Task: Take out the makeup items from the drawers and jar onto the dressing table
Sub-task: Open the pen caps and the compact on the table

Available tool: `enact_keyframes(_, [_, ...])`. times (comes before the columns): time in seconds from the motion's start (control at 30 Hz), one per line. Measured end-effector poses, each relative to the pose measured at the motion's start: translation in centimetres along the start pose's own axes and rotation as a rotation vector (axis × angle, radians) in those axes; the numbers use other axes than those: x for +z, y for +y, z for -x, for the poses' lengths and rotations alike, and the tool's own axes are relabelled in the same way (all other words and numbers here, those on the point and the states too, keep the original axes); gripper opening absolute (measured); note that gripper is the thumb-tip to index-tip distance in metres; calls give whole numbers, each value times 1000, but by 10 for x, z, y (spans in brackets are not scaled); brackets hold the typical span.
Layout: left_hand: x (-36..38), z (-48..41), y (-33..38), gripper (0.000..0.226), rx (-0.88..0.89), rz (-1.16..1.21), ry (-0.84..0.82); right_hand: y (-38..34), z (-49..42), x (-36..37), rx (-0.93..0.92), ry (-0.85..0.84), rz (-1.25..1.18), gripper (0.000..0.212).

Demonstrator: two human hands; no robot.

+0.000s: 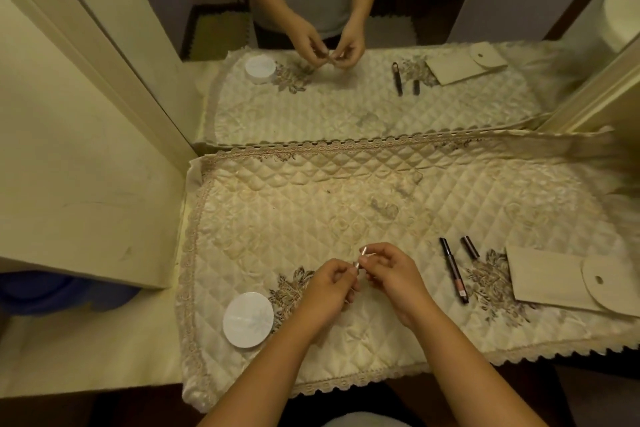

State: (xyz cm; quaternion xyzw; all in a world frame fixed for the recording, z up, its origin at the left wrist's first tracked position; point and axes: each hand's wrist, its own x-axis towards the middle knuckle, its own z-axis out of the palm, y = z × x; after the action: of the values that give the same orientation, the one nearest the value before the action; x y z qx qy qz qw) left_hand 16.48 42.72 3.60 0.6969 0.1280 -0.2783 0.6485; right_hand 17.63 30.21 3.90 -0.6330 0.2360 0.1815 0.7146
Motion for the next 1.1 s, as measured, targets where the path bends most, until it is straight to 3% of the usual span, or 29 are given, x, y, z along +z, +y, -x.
enact_keyframes(0.27, [13,-7,-4,16,165,-179,158,-5,-1,-9,-43,-51,-1,10])
enact_keyframes(0.43, [16,-9,-6,17,178,-176,189,-10,-6,-10,-41,-80,10,12])
enact_keyframes(0.57, [15,-11,-7,13,128,-265,132,-14,-13,-13,-23,-69,12,10])
enact_keyframes(0.73, [10,-16,-14,7,-24,-236,134,-16,-26,-27,7,83,-50,8])
enact_keyframes(0.83, [7,-23,-14,6,-52,-178,227,-6,-34,-39,31,122,151,12])
enact_keyframes(1.1, [12,-47,-7,21,26,-484,445,7,-47,-50,12,78,456,13])
